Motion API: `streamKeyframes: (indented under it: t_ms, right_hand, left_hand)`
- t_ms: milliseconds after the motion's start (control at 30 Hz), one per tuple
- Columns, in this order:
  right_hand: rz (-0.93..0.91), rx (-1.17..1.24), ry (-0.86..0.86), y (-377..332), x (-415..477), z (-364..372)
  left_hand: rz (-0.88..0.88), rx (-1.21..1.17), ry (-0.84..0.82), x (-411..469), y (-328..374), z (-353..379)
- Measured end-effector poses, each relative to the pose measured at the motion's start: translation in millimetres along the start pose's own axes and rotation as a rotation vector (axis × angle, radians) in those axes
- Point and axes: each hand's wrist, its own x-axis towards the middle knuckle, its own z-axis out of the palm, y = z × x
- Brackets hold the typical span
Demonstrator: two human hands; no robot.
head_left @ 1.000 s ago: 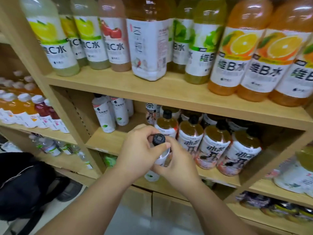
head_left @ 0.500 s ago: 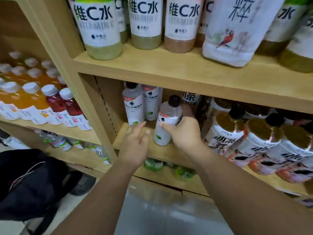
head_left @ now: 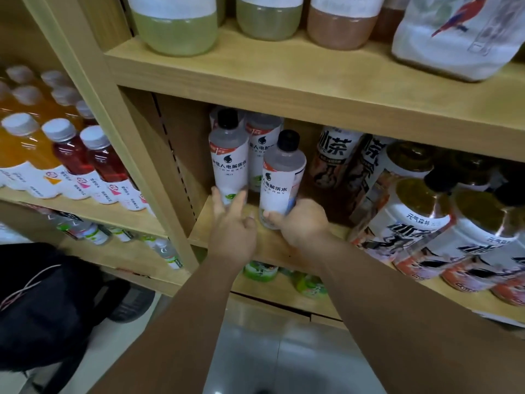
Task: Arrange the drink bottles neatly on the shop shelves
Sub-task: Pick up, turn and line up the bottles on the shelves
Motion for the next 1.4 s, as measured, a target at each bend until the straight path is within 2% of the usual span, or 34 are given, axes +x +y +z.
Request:
streamKeyframes:
  t_ms: [233, 600, 733, 967, 1033, 1133, 1267, 1400]
  right_hand:
    - [-0.059, -0.167, -0.01, -17.9, 21.3, 27.1]
    - [-0.121, -0.432, -0.096, -38.3, 23.7, 32.3]
    - [-0.153, -0.427, -0.12, -49.2, 19.6, 32.4]
    - [-0.159, -0.385, -0.147, -45.1, 15.3, 33.4]
    - [-0.139, -0.256, -0.122, -40.9, 13.1, 34.1]
    - [-0.106, -0.112, -0.173, -34.9, 0.4, 20.1]
    - [-0.153, -0.121, -0.136, -11.4, -26.7, -28.7]
    - [-0.241, -0.158, -0.029, 27.2, -78.0, -87.3]
  left_hand:
    - [0.028, 0.078, -0.042, -5.7, -32.8, -15.2]
    - [-0.024, 0.01, -0.067, -2.3, -28.8, -13.5]
    - [-0.078, -0.03, -0.042, 0.5, -24.9, -14.9]
    - [-0.068, 0.009, -0.079, -5.7, -25.1, -19.6]
    - [-0.078, -0.014, -0.031, -10.4, -23.0, -19.2]
    - [-0.106, -0.052, 0.021, -18.5, -16.6, -22.2]
    - [-0.036, 0.055, 0.035, -33.3, 4.6, -33.0]
    - [0.141, 0.273, 0.044, -60.3, 41.0, -41.7]
